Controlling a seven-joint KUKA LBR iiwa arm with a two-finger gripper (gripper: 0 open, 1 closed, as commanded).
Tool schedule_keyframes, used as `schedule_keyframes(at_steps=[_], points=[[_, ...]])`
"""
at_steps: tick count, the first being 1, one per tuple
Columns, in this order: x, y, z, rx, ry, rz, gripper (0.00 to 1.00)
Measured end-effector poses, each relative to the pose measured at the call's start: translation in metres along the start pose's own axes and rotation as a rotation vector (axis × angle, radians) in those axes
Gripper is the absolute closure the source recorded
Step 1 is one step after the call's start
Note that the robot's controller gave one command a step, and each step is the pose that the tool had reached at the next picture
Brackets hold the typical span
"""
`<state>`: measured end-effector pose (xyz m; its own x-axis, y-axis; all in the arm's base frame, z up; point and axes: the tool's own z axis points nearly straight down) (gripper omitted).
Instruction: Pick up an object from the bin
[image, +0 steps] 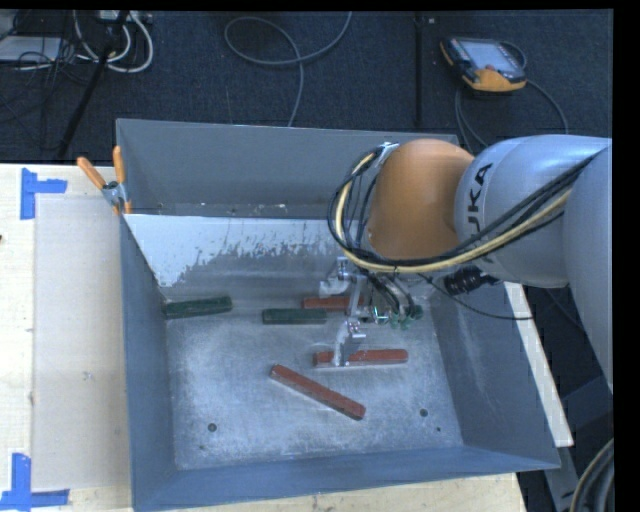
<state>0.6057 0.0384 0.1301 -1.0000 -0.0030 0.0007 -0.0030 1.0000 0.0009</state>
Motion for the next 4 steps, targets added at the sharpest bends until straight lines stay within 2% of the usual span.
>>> schedule_keyframes(at_steps=[1,2,3,4], points=[[0.006,-0.034,0.053,0.001,-0.012,-0.066,1.0],[0.006,-0.034,0.053,0.001,-0.012,-0.066,1.0],[0.013,-0.043,-0.076,0.0,-0.002,-0.038,1.0],[0.013,-0.043,-0.075,0.0,-0.002,-0.038,1.0]])
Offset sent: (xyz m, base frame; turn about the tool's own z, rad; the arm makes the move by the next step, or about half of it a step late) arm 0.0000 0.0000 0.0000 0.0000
